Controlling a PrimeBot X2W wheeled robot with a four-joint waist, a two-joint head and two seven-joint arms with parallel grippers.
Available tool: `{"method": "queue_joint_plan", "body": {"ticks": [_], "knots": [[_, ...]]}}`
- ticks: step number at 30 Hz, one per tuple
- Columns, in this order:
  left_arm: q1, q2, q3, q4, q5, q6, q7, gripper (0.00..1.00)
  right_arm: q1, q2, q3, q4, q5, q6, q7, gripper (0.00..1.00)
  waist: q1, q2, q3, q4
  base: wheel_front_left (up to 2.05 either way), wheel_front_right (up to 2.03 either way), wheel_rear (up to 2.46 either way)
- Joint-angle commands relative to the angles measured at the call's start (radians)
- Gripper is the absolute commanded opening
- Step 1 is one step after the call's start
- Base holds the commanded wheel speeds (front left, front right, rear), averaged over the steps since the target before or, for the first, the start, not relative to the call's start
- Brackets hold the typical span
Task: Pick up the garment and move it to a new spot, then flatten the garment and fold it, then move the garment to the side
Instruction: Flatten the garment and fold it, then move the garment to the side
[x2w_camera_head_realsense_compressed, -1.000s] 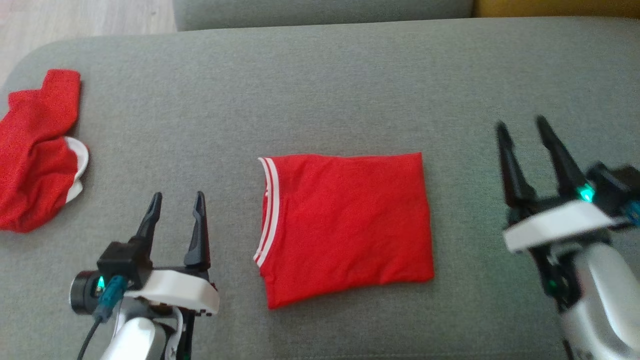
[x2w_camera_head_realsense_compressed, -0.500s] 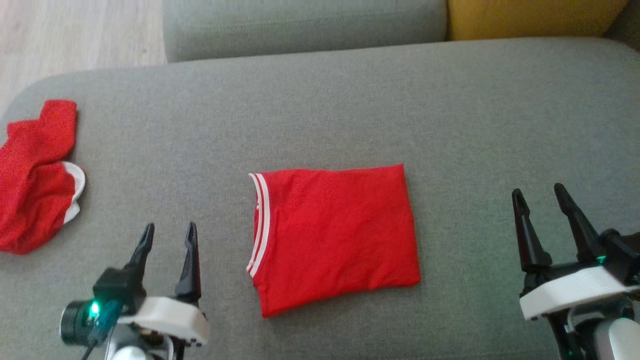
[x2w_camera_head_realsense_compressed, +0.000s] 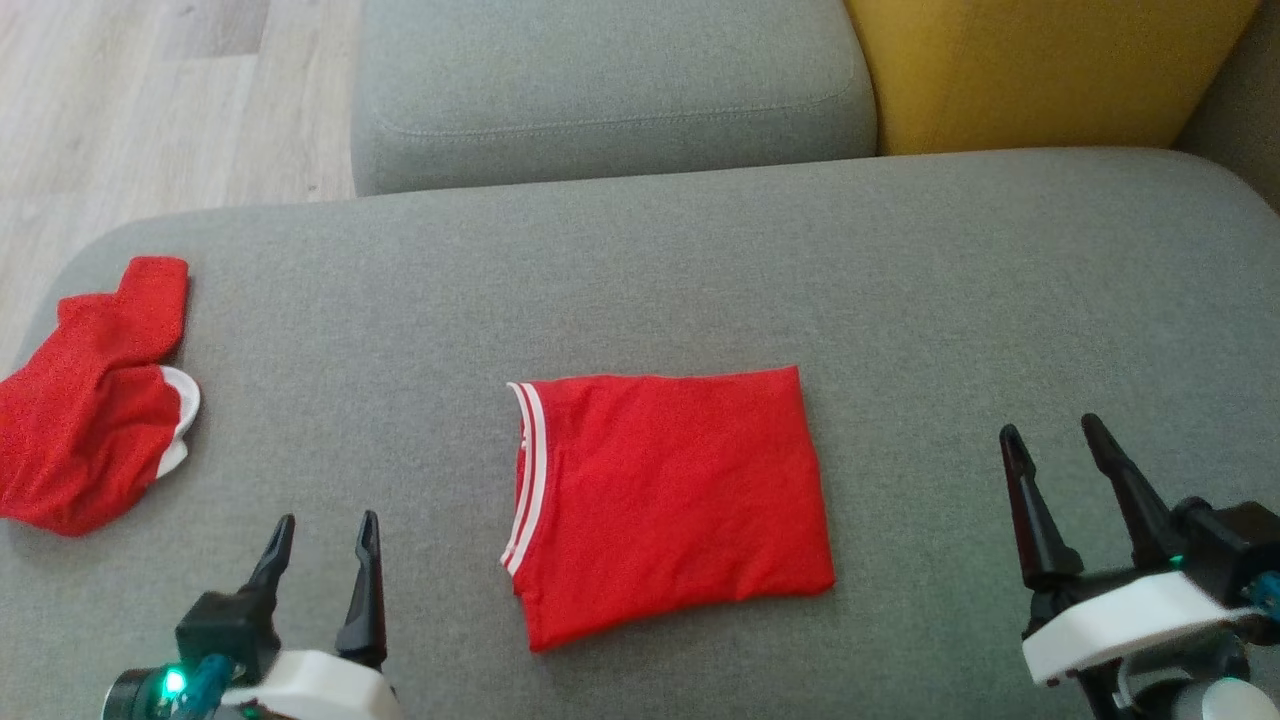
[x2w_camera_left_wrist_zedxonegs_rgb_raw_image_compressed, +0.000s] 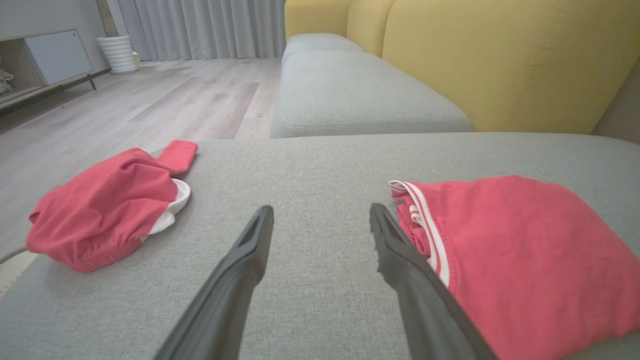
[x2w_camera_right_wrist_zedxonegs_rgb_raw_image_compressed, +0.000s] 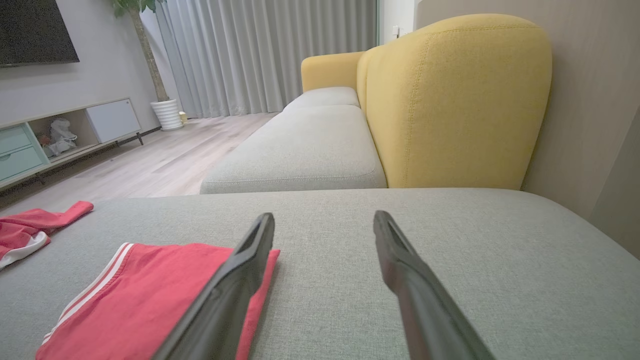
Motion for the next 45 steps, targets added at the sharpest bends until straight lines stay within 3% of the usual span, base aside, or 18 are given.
{"method": "queue_joint_plan", "body": {"ticks": [1, 34, 39, 45], "knots": [[-0.033, 0.025, 0.041, -0.040, -0.006, 0.009, 0.001, 1.00, -0.018, -0.007, 0.025, -0.040, -0.001, 0.007, 0.001, 1.00, 0.0000, 0.0000, -0.004, 0.002, 0.00, 0.00, 0.00], [-0.049, 0.051, 0.028, -0.100, 0.007, 0.039, 0.029, 1.00, -0.025, 0.018, 0.023, -0.022, -0.011, 0.007, 0.022, 1.00, 0.0000, 0.0000, 0.015, 0.013, 0.00, 0.00, 0.00], [-0.097, 0.038, 0.013, -0.106, 0.013, 0.027, 0.021, 1.00, -0.099, 0.011, 0.070, 0.076, -0.001, 0.007, 0.029, 1.00, 0.0000, 0.0000, 0.069, 0.053, 0.00, 0.00, 0.00], [-0.178, 0.004, -0.011, -0.079, 0.019, 0.005, -0.010, 1.00, -0.224, 0.024, 0.139, 0.295, 0.009, 0.007, 0.016, 1.00, 0.0000, 0.0000, 0.138, 0.115, 0.00, 0.00, 0.00]]}}
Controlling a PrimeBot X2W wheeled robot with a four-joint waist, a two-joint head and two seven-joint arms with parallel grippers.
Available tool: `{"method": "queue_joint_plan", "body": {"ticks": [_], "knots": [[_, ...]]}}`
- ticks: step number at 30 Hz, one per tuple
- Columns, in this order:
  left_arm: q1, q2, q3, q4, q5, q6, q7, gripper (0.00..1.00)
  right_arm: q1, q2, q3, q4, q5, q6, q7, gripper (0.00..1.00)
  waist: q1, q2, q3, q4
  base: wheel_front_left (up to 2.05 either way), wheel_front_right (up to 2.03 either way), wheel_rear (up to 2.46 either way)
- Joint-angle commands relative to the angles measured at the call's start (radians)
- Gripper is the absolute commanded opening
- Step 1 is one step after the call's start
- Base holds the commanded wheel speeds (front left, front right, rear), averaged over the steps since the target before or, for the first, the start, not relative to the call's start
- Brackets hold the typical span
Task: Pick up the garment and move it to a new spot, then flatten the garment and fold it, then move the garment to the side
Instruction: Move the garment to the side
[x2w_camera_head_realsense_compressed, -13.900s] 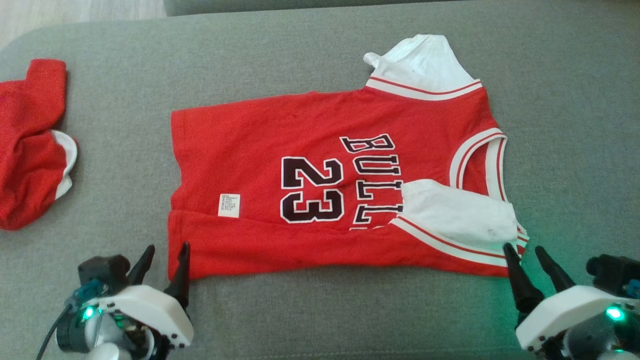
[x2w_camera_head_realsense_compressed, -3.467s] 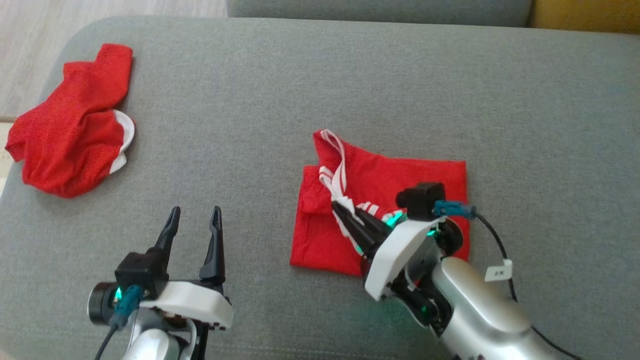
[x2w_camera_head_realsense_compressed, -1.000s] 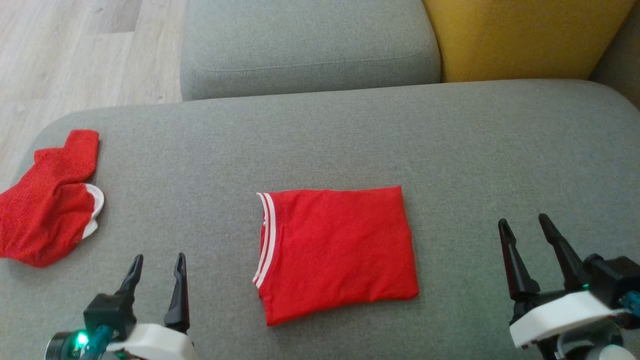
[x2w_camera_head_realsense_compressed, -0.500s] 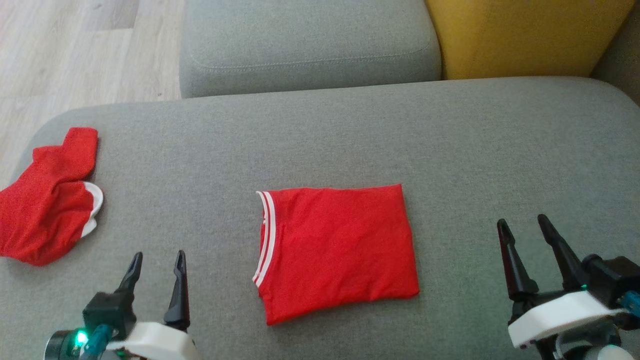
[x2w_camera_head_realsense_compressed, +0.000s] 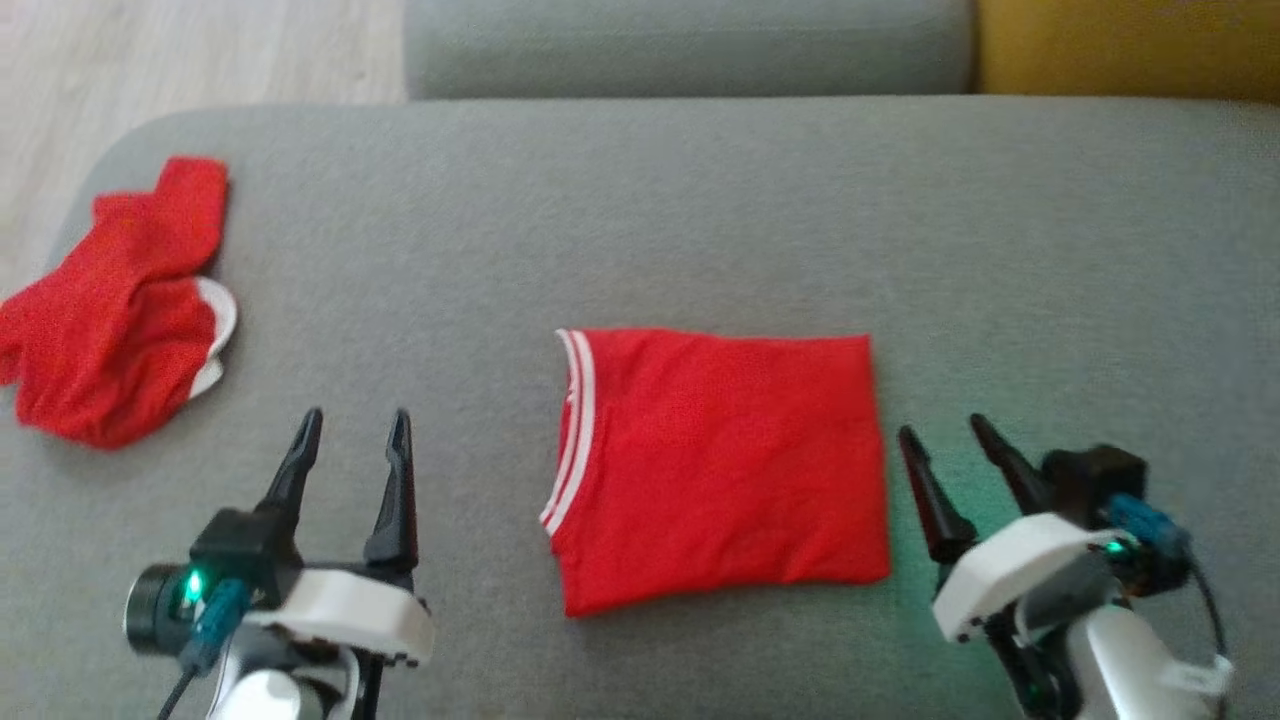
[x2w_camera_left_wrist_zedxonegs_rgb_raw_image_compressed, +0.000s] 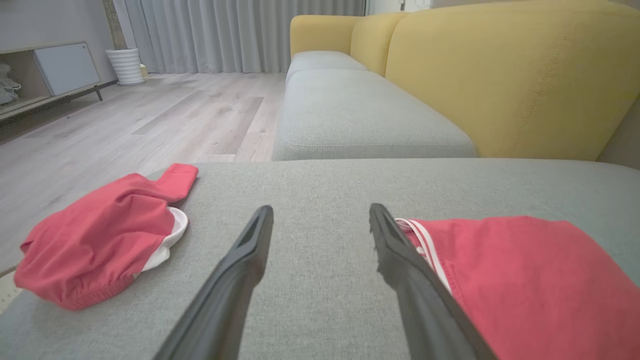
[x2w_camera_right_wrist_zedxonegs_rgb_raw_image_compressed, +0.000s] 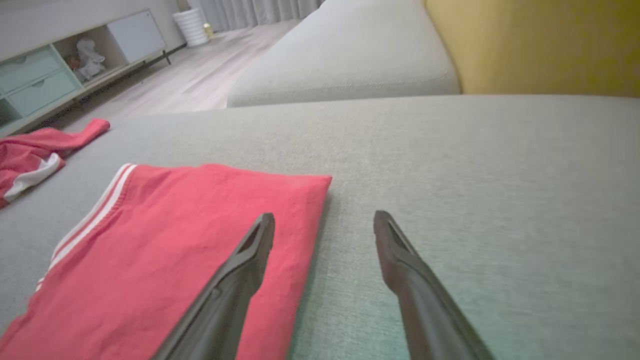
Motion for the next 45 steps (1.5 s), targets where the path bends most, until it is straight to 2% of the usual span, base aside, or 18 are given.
{"method": "queue_joint_plan", "body": {"ticks": [1, 6, 10, 11, 12, 18, 28, 29, 37, 45], "knots": [[-0.060, 0.003, 0.031, -0.019, 0.006, -0.005, -0.016, 1.00, -0.053, 0.001, 0.036, 0.022, 0.002, 0.007, -0.014, 1.00, -0.0002, 0.0001, 0.040, 0.041, 0.00, 0.00, 0.00], [-0.099, -0.011, 0.028, 0.012, 0.005, -0.017, -0.038, 1.00, -0.122, 0.026, 0.051, 0.203, 0.016, 0.007, -0.012, 1.00, -0.0002, 0.0001, 0.062, 0.071, 0.00, 0.00, 0.00], [-0.113, -0.020, 0.028, 0.031, -0.001, -0.024, -0.050, 1.00, -0.160, 0.037, 0.074, 0.299, 0.028, 0.007, 0.004, 1.00, -0.0002, 0.0001, 0.068, 0.079, 0.00, 0.00, 0.00], [-0.116, -0.021, 0.030, 0.035, -0.003, -0.026, -0.053, 1.00, -0.167, 0.038, 0.080, 0.314, 0.029, 0.007, 0.007, 0.67, -0.0002, 0.0001, 0.069, 0.078, 0.00, 0.00, 0.00], [-0.119, -0.021, 0.033, 0.039, -0.004, -0.026, -0.056, 1.00, -0.172, 0.040, 0.085, 0.324, 0.035, 0.007, 0.007, 0.00, -0.0002, 0.0001, 0.071, 0.077, 0.00, 0.00, 0.00], [-0.127, -0.019, 0.053, 0.047, -0.007, -0.023, -0.071, 1.00, -0.196, 0.034, 0.110, 0.340, 0.049, 0.007, -0.021, 0.00, -0.0002, 0.0001, 0.067, 0.040, 0.00, 0.00, 0.00], [-0.099, 0.000, 0.079, 0.017, -0.011, -0.018, -0.082, 1.00, -0.287, -0.034, 0.125, 0.317, 0.061, 0.007, -0.044, 0.00, -0.0002, 0.0001, 0.070, -0.171, 0.00, 0.00, 0.00], [-0.099, 0.000, 0.079, 0.017, -0.011, -0.018, -0.082, 1.00, -0.287, -0.034, 0.125, 0.317, 0.061, 0.007, -0.044, 0.00, -0.0002, 0.0001, 0.070, -0.171, 0.00, 0.00, 0.00], [-0.171, 0.005, 0.070, -0.011, -0.002, -0.055, -0.085, 1.00, -0.481, -0.149, 0.035, 0.358, 0.063, 0.007, -0.037, 0.00, -0.0002, 0.0001, 0.160, -0.312, 0.00, 0.00, 0.00], [-0.252, 0.014, 0.044, -0.014, 0.029, -0.077, -0.082, 1.00, -0.684, -0.235, -0.065, 0.478, 0.057, 0.007, -0.044, 0.00, -0.0002, 0.0001, 0.268, -0.367, 0.00, 0.00, 0.00]]}}
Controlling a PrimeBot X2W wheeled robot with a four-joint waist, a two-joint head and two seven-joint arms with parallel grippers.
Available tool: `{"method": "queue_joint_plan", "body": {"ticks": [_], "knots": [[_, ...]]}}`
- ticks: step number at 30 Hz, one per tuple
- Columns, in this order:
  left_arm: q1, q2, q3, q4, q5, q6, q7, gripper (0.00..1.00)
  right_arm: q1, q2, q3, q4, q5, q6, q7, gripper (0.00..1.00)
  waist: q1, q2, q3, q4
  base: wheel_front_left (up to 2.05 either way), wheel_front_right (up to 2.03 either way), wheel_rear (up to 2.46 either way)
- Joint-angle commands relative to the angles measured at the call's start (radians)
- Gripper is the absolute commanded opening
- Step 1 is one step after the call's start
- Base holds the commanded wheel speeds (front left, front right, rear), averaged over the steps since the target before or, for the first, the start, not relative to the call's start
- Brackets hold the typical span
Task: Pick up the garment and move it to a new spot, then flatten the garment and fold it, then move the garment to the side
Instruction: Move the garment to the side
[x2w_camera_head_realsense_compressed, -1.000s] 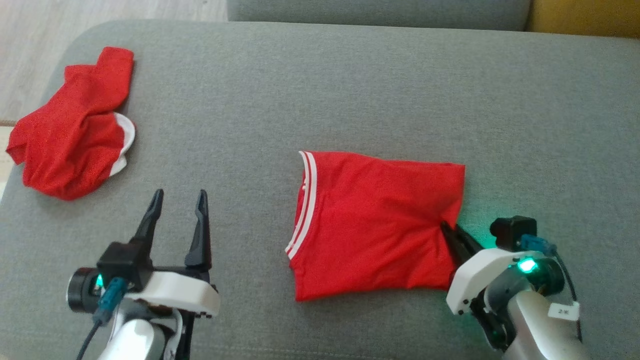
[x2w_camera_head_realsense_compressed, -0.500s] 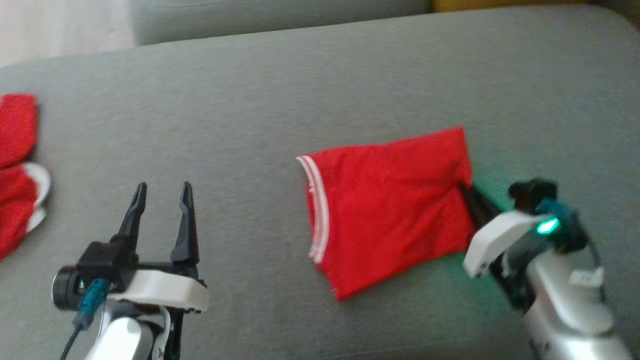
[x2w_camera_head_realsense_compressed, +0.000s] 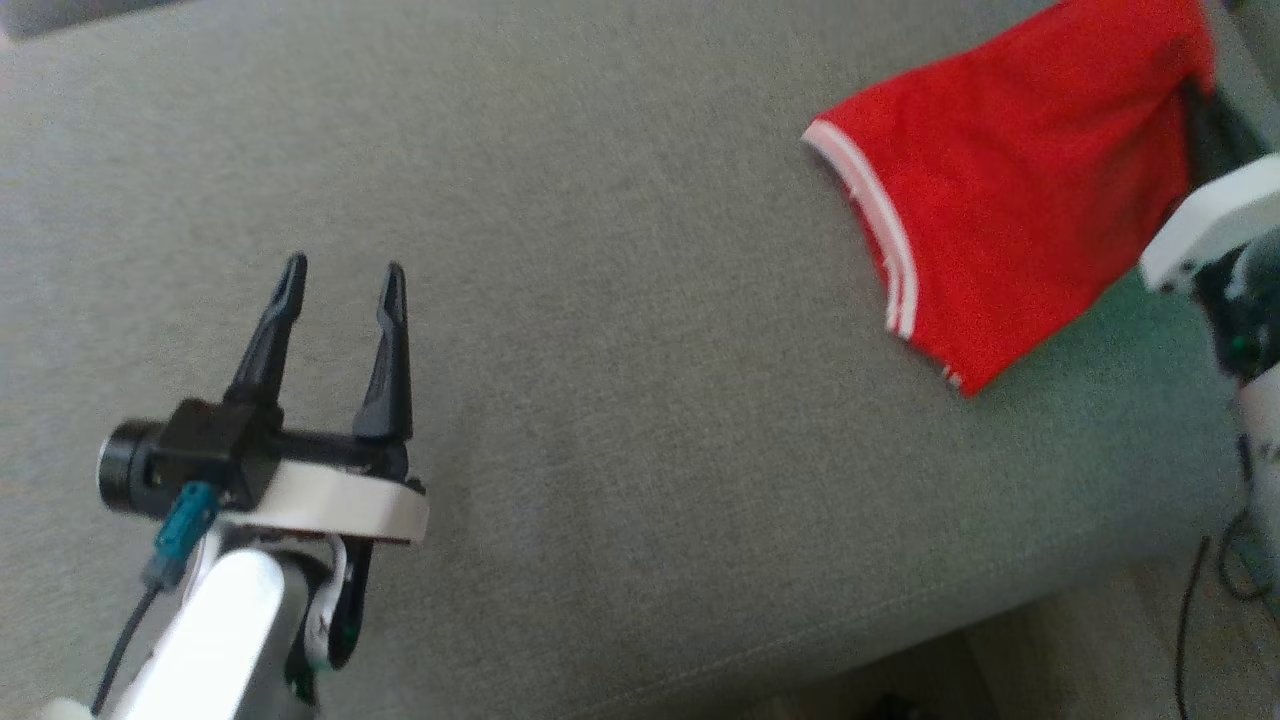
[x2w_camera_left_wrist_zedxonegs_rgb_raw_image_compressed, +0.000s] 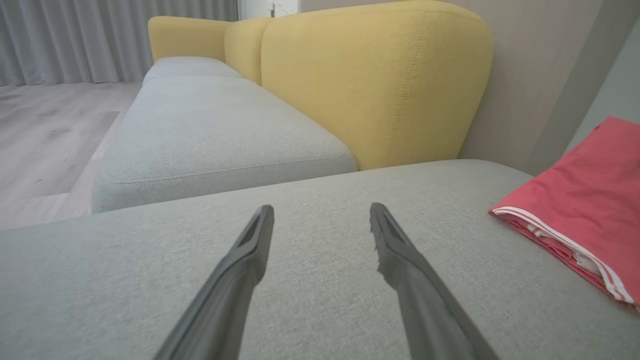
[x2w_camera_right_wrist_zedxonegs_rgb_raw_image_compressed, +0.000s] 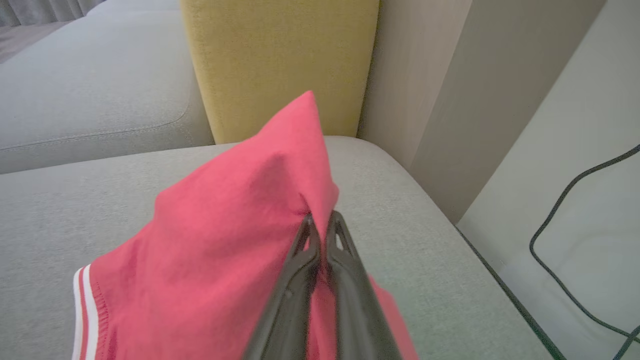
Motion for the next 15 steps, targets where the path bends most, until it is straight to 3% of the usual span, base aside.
{"method": "queue_joint_plan", "body": {"ticks": [1, 15], "knots": [[-0.055, 0.026, 0.034, -0.034, 0.010, -0.004, -0.005, 1.00, -0.036, -0.026, 0.002, -0.020, -0.001, 0.007, -0.012, 0.00, -0.0002, 0.0000, 0.049, -0.029, 0.00, 0.00, 0.00], [-0.198, 0.034, -0.012, -0.018, 0.056, -0.050, 0.002, 1.00, -0.218, -0.077, -0.106, 0.214, -0.036, 0.007, -0.047, 0.00, -0.0002, 0.0000, 0.207, 0.002, 0.00, 0.00, 0.00]]}}
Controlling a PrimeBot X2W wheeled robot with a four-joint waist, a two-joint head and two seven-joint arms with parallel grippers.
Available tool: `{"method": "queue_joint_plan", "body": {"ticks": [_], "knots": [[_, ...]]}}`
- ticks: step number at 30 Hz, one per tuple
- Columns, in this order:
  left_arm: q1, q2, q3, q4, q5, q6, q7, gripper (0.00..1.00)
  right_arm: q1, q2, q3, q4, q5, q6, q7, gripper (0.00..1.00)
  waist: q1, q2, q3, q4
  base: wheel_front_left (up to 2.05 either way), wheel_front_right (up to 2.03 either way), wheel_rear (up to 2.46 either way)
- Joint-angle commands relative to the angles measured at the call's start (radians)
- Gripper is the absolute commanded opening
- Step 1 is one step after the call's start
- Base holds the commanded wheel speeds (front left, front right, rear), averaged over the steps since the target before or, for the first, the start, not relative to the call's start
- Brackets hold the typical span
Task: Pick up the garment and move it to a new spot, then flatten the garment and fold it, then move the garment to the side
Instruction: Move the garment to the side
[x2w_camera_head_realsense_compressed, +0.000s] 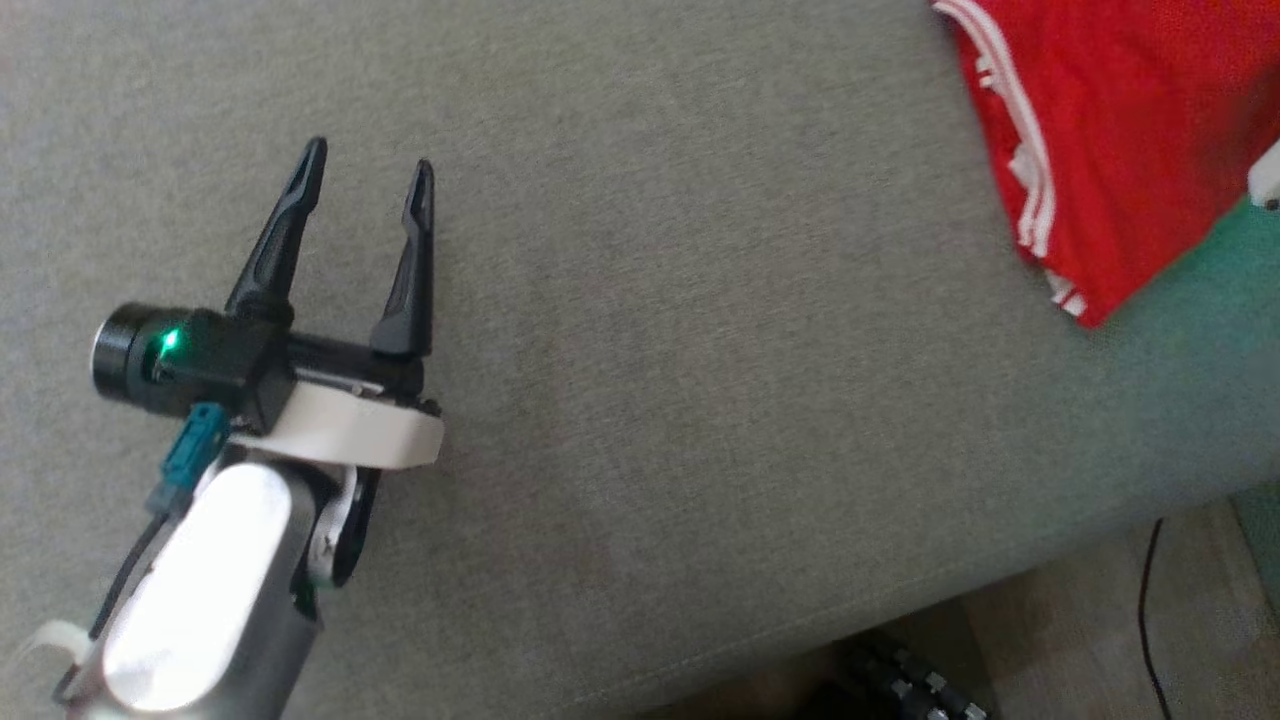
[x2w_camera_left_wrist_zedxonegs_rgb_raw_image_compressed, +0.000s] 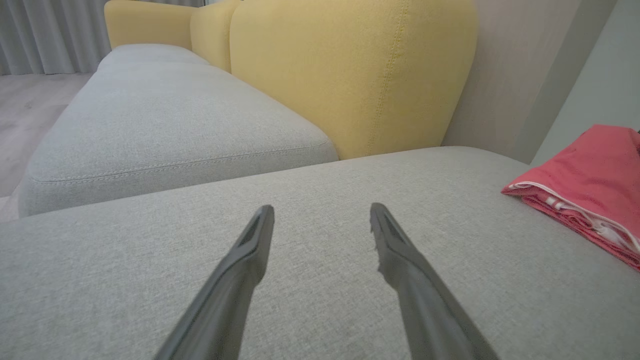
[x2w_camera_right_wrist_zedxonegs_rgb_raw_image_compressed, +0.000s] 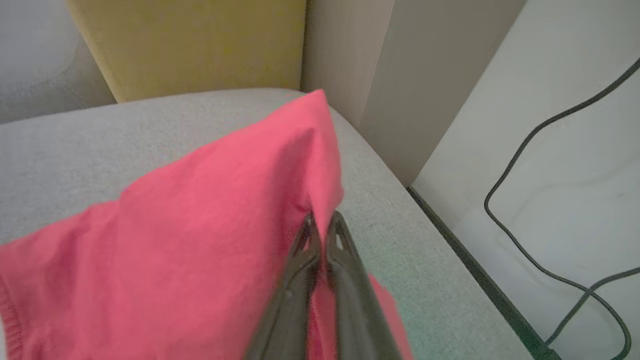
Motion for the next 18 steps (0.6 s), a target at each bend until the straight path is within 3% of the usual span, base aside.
{"method": "queue_joint_plan", "body": {"ticks": [1, 2, 3, 4, 5, 6, 7, 12, 18], "knots": [[-0.048, 0.026, 0.021, -0.025, 0.022, -0.004, 0.001, 1.00, -0.033, -0.035, -0.005, 0.004, -0.020, 0.007, -0.015, 0.00, -0.0001, 0.0000, 0.036, 0.029, 0.00, 0.00, 0.00], [-0.055, 0.025, 0.016, -0.023, 0.027, -0.006, 0.000, 1.00, -0.041, -0.041, -0.011, 0.020, -0.029, 0.007, -0.018, 0.00, -0.0001, 0.0000, 0.044, 0.038, 0.00, 0.00, 0.00], [-0.059, 0.024, 0.013, -0.020, 0.030, -0.006, -0.001, 1.00, -0.047, -0.041, -0.018, 0.037, -0.035, 0.007, -0.020, 0.07, -0.0001, 0.0000, 0.046, 0.044, 0.00, 0.00, 0.00], [-0.060, 0.025, 0.012, -0.017, 0.032, -0.005, -0.002, 1.00, -0.050, -0.038, -0.020, 0.054, -0.042, 0.007, -0.016, 0.35, -0.0001, 0.0000, 0.047, 0.048, 0.00, 0.00, 0.00], [-0.059, 0.024, 0.013, -0.013, 0.032, -0.004, -0.003, 1.00, -0.052, -0.035, -0.020, 0.065, -0.049, 0.007, -0.019, 0.56, -0.0001, 0.0000, 0.048, 0.052, 0.00, 0.00, 0.00], [-0.057, 0.023, 0.013, -0.010, 0.031, -0.003, -0.004, 1.00, -0.054, -0.033, -0.021, 0.074, -0.052, 0.007, -0.026, 0.90, -0.0001, 0.0000, 0.046, 0.055, 0.00, 0.00, 0.00], [-0.055, 0.022, 0.013, -0.007, 0.030, -0.002, -0.005, 1.00, -0.053, -0.032, -0.022, 0.084, -0.056, 0.007, -0.029, 1.00, -0.0001, 0.0000, 0.044, 0.057, 0.00, 0.00, 0.00], [-0.032, 0.017, 0.019, 0.009, 0.021, 0.005, -0.010, 1.00, -0.029, -0.022, -0.035, 0.118, -0.079, 0.007, -0.051, 1.00, -0.0001, 0.0000, 0.006, 0.051, 0.00, 0.00, 0.00], [0.012, 0.013, 0.031, 0.029, 0.008, 0.015, -0.014, 1.00, 0.051, -0.005, -0.024, 0.048, -0.075, 0.007, -0.152, 1.00, -0.0001, 0.0000, -0.073, 0.040, 0.00, 0.00, 0.00]]}}
